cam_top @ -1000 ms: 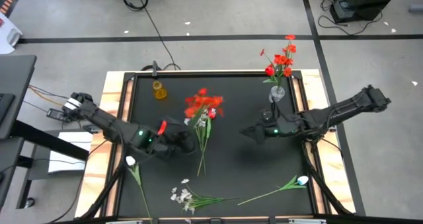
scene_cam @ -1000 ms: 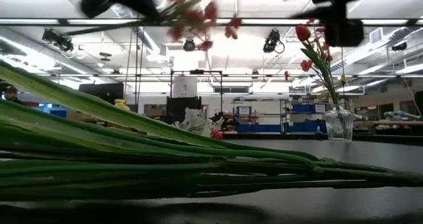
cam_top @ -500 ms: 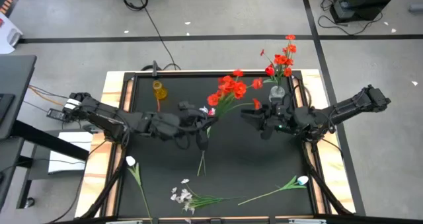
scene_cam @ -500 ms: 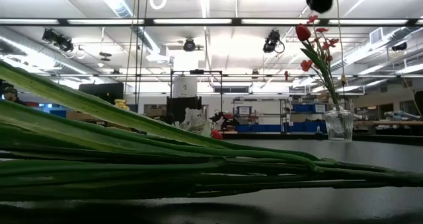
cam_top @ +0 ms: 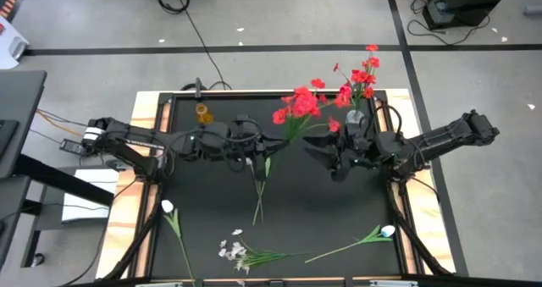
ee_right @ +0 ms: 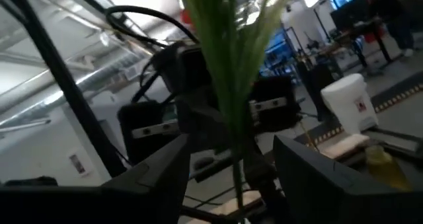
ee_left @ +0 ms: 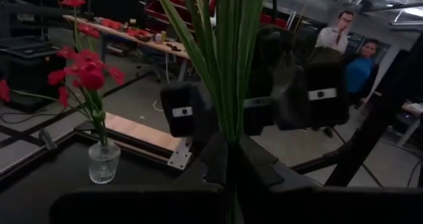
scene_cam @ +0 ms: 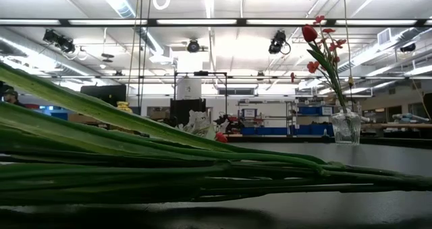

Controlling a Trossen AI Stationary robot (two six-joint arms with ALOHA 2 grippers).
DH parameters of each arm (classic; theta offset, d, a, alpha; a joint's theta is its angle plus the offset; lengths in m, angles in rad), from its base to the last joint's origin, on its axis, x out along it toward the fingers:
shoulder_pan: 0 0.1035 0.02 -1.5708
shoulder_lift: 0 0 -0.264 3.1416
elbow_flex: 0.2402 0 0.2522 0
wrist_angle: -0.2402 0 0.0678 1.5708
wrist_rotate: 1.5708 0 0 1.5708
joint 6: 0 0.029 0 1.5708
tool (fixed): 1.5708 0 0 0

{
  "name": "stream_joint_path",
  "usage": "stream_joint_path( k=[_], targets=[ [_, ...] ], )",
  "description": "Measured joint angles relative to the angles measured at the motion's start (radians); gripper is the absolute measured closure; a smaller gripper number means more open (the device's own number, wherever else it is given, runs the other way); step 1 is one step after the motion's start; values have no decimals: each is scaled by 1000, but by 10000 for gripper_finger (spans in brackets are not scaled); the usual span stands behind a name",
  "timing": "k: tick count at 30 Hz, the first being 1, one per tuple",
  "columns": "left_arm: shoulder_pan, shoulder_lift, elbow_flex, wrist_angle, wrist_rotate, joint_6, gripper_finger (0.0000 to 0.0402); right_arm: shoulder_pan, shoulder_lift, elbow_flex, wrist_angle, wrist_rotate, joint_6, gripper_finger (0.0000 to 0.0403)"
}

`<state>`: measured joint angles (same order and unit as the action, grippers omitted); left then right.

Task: Sort flowers into vase by color
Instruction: Put the red flower into the transparent vase

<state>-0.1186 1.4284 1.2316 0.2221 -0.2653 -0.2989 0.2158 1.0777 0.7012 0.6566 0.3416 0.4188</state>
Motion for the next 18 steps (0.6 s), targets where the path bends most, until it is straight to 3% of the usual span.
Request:
stream_joint_path(
  k=[5,12,18],
  targets=[
    [0,0,0,1,4,21,381,-40,37,48,-9,-41,-34,176],
    [0,0,0,2,22,26,381,-124,122,135,-36,-208,-24,176],
    [0,0,0,0,22,25,381,-151,159,187,-40,-282,-27,187]
  ],
)
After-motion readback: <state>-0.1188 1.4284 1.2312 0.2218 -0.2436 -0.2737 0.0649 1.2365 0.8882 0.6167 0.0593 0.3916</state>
